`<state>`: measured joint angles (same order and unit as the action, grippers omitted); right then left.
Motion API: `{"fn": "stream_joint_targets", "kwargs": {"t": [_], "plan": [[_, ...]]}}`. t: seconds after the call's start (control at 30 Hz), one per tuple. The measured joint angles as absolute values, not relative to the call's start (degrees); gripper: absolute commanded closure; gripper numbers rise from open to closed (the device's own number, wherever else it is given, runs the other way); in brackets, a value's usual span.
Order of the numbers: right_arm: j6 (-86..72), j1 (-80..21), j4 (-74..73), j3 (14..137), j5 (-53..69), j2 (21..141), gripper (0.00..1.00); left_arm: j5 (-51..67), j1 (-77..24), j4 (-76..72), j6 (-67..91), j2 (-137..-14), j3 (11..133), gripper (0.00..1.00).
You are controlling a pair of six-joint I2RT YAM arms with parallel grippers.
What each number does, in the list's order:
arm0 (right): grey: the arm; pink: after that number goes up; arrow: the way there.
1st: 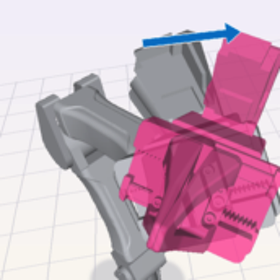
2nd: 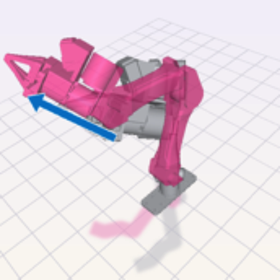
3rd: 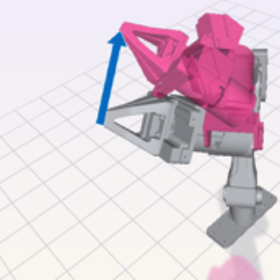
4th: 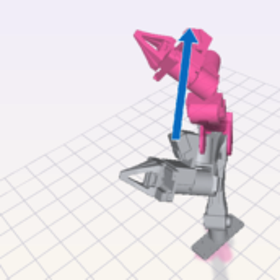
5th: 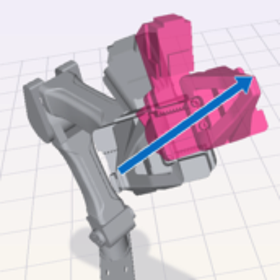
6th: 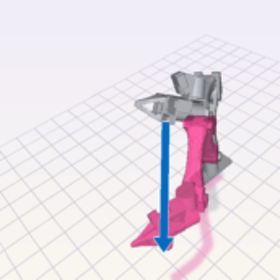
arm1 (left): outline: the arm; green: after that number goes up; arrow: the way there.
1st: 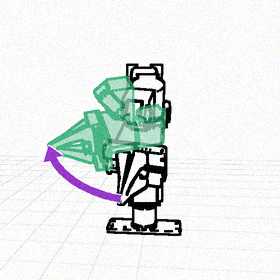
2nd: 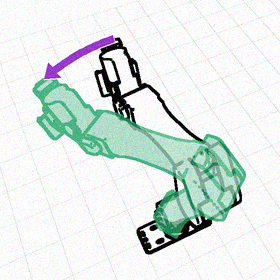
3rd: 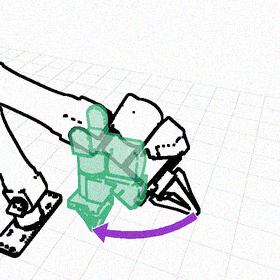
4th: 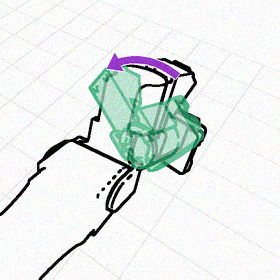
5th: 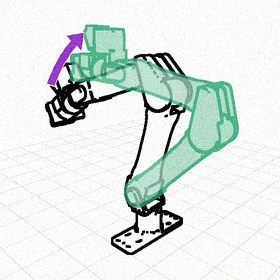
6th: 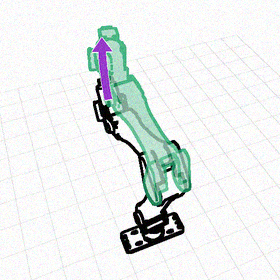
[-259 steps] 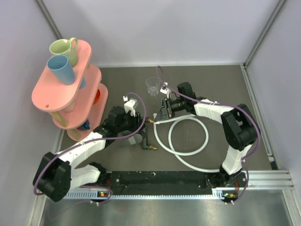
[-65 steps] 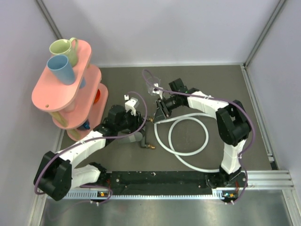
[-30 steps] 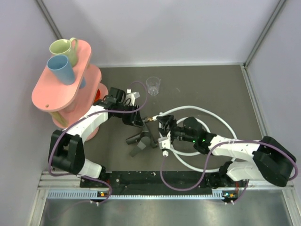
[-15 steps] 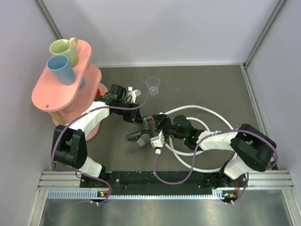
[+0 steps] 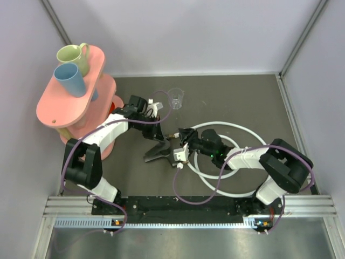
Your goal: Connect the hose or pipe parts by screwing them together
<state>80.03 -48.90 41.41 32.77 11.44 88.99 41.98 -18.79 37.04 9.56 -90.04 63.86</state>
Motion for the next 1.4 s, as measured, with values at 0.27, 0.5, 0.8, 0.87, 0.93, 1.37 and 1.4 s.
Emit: {"fn": "stream_joint_targets", "kwargs": {"t": [0.27,0.5,0.8,0.87,0.93,1.37,1.4], "plan": [[63.94,-48.18,39.33,33.12,8.91,86.87,0.57,24.23,-19.33,35.4,19.44,-90.0,65.71,0.49],[42.89,-48.18,40.53,32.62,2.0,77.47,0.55,10.85,-23.46,35.64,27.9,-93.93,69.63,0.45],[31.42,-48.16,39.07,31.0,-5.1,70.39,0.54,5.13,-26.96,35.88,34.06,-101.23,69.69,0.47],[30.63,-48.16,39.22,30.41,-5.98,70.17,0.53,4.86,-27.14,35.68,35.03,-101.91,69.12,0.45],[29.95,-48.12,39.22,30.0,-6.7,70.17,0.53,4.58,-27.49,35.51,35.99,-102.39,68.71,0.43],[28.21,-47.83,39.2,28.49,-9.08,70.91,0.53,4.58,-29.41,32.95,38.5,-104.73,67.64,1.0],[27.92,-47.75,39.05,28.49,-9.28,70.91,0.53,4.6,-29.43,32.95,38.37,-104.73,67.64,1.0]]}}
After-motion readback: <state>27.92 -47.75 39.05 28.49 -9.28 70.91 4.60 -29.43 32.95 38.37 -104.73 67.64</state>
